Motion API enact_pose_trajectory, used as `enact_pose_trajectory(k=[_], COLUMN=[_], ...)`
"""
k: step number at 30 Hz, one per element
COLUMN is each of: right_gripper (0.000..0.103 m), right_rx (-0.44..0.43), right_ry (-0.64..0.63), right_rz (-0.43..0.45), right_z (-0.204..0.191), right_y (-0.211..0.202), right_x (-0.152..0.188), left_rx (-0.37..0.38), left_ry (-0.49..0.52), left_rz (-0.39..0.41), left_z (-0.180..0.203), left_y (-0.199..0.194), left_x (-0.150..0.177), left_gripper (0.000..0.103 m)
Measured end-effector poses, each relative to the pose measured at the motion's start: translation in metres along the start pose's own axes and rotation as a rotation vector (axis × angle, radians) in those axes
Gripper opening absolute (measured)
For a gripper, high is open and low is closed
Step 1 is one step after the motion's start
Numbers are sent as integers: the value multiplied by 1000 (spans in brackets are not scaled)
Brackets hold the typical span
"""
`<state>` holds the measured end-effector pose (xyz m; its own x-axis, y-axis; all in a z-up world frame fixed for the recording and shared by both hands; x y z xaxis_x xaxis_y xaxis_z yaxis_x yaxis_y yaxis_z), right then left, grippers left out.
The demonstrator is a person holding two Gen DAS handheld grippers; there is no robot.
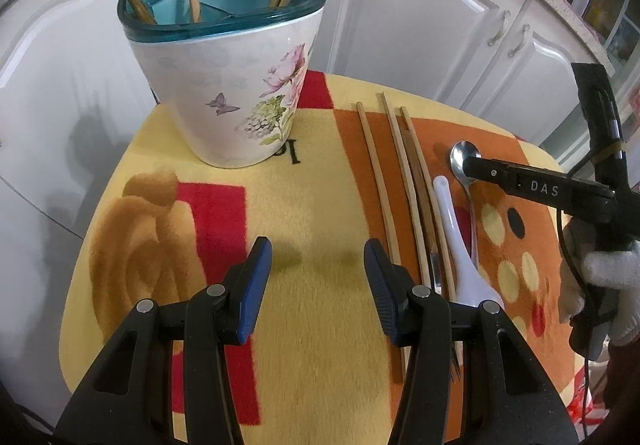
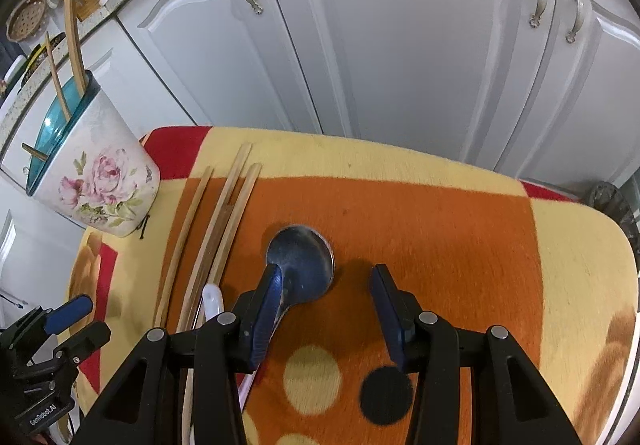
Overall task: Organize utensils
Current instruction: 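Lower both open tools toward the chopsticks and metal spoon on the cloth, then grasp a chopstick with the left tool while the right tool grasps the metal spoon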
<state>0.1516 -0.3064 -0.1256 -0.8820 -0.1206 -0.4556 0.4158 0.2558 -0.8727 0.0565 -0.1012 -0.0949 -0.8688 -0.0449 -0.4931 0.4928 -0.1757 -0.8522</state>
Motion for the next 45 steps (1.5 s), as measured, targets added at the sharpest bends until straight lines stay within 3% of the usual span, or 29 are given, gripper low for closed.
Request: enact_pose_trajectory(k=[7, 12, 17, 21, 26, 37, 38, 39, 40, 42, 45], right_gripper=[44, 38, 17, 10, 3, 3, 10, 17, 32, 33, 29], right_rx=[-13, -24, -51, -52, -54, -86, -96, -101, -104, -131, -123], right_ry=[-22, -33, -32, -57, -77, -15, -13, -17, -24, -53, -78], right_rz=[9, 14, 18, 28, 39, 31, 38, 44, 47, 64, 51], right_z=[-5, -6, -8, -13, -11, 14, 14, 12, 11, 3, -4], right_y=[3, 4, 4, 2, -10, -25, -26, -26, -26, -26, -14], right_x=[-7, -9, -10, -10, -7, -3, -5, -7, -8, -12, -16], left_rx=[2, -1, -3, 6, 80, 134, 128, 123, 118, 116, 130], left_ry=[4, 4, 5, -2, -62, -38, -31, -21, -11, -6, -11], left_rz=[-9, -14, -18, -26, -40, -47, -53, -60, -68, -94, -94], left_z=[1, 2, 2, 2, 2, 31, 34, 36, 38, 40, 40], left_y=[5, 8, 11, 13, 16, 33, 37, 40, 44, 53, 55], left_x=[0, -1, -1, 0, -6, -38, -40, -41, -42, -40, -37], left_gripper=[47, 47, 47, 47, 47, 46, 46, 41, 32, 15, 7])
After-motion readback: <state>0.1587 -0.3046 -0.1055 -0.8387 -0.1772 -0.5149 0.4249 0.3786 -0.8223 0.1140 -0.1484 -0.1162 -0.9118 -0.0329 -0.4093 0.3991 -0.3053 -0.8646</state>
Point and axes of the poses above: each gripper's, at about its wrist camera, not at the fingertips, and y roughly the way its jaws point, z to its right, x to its underside, the point moved 7 cm from there along y, roughly the way its jaws point, and after that the axes turned 3 degrees about x, right-handed, at the moved point
